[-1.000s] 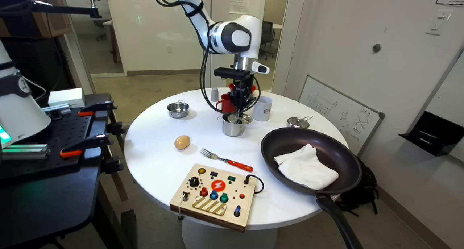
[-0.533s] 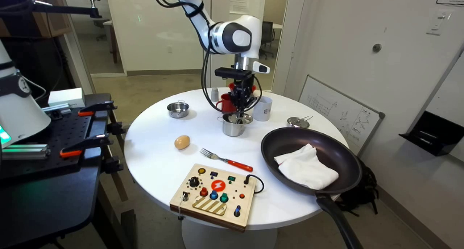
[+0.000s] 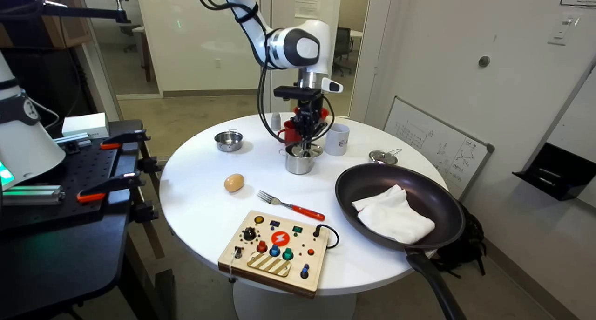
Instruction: Put the silver lid on the silver pot in the middle
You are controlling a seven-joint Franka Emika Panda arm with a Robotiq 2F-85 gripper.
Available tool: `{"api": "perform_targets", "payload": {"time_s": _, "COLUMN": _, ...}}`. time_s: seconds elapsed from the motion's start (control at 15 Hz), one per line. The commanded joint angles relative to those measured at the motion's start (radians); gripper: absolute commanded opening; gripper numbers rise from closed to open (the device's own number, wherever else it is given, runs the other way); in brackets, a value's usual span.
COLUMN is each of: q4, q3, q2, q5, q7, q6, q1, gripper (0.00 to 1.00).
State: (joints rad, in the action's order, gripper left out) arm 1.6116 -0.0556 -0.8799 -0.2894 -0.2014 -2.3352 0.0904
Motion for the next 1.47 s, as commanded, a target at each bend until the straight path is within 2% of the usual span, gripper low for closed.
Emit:
{"api": "perform_targets", "payload": {"time_s": 0.0, "q4": 0.001, "q3": -0.007, "q2": -0.002, "q5": -0.031, "q7": 0.033, "q6": 0.011, "q1": 0.021, "gripper": 0.05}}
{"api": "perform_targets", "payload": {"time_s": 1.07, "q4": 0.020, "q3": -0.013, "q2": 0.025, "q5": -0.042, "q7": 0.053, "q6": 0.024, "q1": 0.030, "gripper": 0.05}}
{"api": "perform_targets", "payload": {"time_s": 1.4, "q4": 0.056, "q3": -0.022, "q2": 0.052, "q5": -0.050, "q7": 0.095, "q6": 0.008, "q1": 0.052, "gripper": 0.05}}
